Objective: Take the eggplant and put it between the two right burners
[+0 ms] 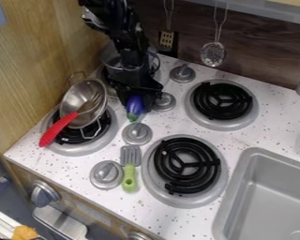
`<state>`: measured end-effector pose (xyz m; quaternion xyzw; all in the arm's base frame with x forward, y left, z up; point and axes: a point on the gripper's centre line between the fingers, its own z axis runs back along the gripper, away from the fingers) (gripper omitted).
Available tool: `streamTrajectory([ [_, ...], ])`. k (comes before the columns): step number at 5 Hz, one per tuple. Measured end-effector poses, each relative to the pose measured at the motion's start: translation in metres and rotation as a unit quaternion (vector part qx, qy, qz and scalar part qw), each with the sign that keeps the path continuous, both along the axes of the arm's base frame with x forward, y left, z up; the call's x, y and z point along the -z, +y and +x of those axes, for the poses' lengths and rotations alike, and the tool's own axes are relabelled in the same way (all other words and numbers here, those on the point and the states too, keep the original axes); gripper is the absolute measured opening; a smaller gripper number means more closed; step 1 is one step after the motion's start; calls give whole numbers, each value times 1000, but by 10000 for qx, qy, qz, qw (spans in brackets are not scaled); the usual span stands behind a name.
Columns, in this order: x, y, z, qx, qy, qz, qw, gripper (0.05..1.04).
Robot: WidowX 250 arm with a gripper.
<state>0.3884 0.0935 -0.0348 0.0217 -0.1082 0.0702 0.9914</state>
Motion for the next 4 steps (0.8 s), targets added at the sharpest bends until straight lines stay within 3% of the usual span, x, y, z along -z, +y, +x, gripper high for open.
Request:
streamTrajectory([
  [2,2,-5,-6,-148,119,-129,9997,766],
  [3,-15,-23,-13,-404,406,-130,9983,766],
  [4,-43,-47,-16,-877,390,-131,9953,766],
])
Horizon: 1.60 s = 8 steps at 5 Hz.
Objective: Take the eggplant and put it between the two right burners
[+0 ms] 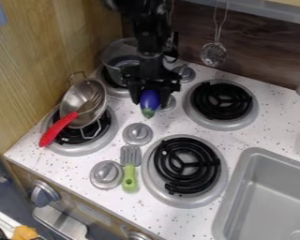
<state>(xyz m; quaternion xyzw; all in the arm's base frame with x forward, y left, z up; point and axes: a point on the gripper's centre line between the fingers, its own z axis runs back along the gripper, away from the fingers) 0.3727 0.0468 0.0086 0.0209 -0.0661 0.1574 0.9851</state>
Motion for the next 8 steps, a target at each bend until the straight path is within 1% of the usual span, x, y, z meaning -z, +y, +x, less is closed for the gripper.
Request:
streamTrajectory([
  [1,-5,-22,-6,-494,-179,-68,9986,766],
  [2,0,-40,-6,-1226,-386,-201,9915,766],
  [3,2,-56,2,-2444,-836,-108,9660,766],
  [4,8,-65,3,-3240,-974,-124,9410,767],
  [5,18,-76,0,-3974,-909,-122,9131,766],
  [6,27,-86,3,-4227,-993,-141,9007,766],
  [7,36,-90,9,-4066,-974,-397,9075,766],
  [8,38,-84,16,-3846,-906,-513,9172,767],
])
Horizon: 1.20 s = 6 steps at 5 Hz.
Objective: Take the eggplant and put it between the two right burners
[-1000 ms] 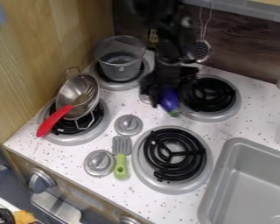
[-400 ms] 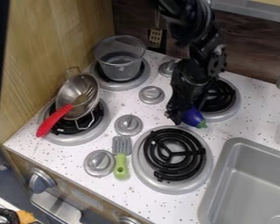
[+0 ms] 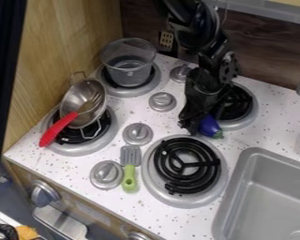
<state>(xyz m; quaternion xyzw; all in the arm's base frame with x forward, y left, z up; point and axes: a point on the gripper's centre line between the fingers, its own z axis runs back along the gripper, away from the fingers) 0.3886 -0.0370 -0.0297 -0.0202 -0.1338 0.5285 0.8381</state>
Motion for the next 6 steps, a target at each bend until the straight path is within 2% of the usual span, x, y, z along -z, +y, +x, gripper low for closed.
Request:
streamTrajectory([
  [1,1,2,1,134,-84,57,9999,834],
  [2,2,6,0,146,-41,8,9999,992],
  [3,1,9,-2,193,53,183,9996,994],
  [4,-1,3,-7,228,246,410,9986,995],
  [6,-25,2,0,209,285,586,9977,996],
])
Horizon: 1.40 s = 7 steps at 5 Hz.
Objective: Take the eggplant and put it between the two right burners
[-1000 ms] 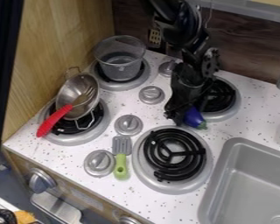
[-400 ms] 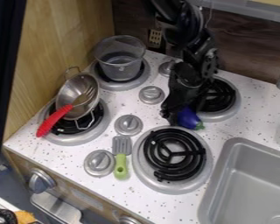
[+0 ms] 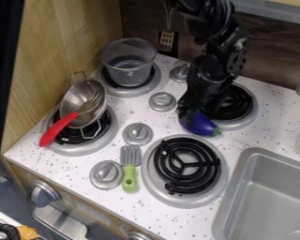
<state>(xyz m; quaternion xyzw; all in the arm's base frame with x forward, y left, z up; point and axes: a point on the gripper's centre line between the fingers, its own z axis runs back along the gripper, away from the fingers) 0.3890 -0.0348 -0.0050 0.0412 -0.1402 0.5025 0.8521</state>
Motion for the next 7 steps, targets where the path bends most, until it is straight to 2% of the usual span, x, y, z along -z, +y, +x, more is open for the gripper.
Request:
streamTrajectory([
  [1,-17,-7,0,-47,29,-234,9997,996],
  [2,-27,0,4,355,-60,-259,9990,996],
  [3,-32,13,1,1242,-21,-121,9922,996],
  [4,-30,32,-5,2499,307,-144,9677,996],
  [5,-30,46,-4,3615,424,145,9313,996],
  [6,-29,45,-2,3999,373,276,9154,996],
  [7,-26,40,1,4116,138,225,9110,996],
])
